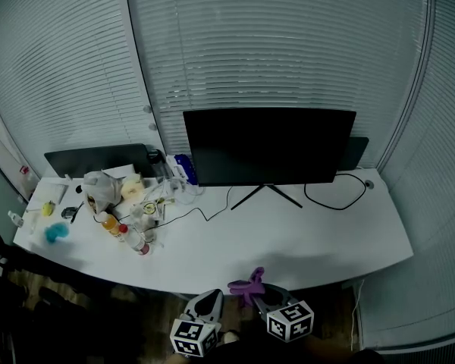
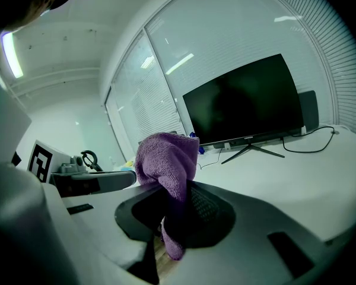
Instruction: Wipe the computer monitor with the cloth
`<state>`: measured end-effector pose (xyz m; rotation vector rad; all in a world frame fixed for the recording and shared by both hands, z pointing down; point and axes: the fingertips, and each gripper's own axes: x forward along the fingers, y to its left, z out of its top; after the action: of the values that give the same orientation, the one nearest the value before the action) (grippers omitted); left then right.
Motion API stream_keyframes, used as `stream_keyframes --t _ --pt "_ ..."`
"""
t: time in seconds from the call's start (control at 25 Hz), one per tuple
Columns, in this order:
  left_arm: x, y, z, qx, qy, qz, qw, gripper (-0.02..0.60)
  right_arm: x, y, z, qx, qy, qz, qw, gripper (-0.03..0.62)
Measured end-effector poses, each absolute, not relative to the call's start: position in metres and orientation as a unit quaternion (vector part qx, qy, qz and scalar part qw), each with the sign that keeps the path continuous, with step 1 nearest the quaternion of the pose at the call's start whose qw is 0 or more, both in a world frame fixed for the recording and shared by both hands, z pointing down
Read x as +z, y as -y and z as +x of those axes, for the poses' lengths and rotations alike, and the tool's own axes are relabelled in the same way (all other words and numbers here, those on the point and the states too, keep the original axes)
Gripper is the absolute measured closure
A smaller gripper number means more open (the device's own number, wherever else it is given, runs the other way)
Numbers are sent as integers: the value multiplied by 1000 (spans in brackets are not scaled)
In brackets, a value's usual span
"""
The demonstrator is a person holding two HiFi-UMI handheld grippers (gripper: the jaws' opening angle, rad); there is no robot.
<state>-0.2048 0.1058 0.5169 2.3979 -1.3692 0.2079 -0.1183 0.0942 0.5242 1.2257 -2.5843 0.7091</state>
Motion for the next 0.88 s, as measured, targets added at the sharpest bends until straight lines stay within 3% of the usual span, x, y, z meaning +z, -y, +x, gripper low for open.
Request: stream_keyframes --t 0.88 --pt "516 -108 -224 66 498 844 187 575 524 -94 -139 235 881 398 104 516"
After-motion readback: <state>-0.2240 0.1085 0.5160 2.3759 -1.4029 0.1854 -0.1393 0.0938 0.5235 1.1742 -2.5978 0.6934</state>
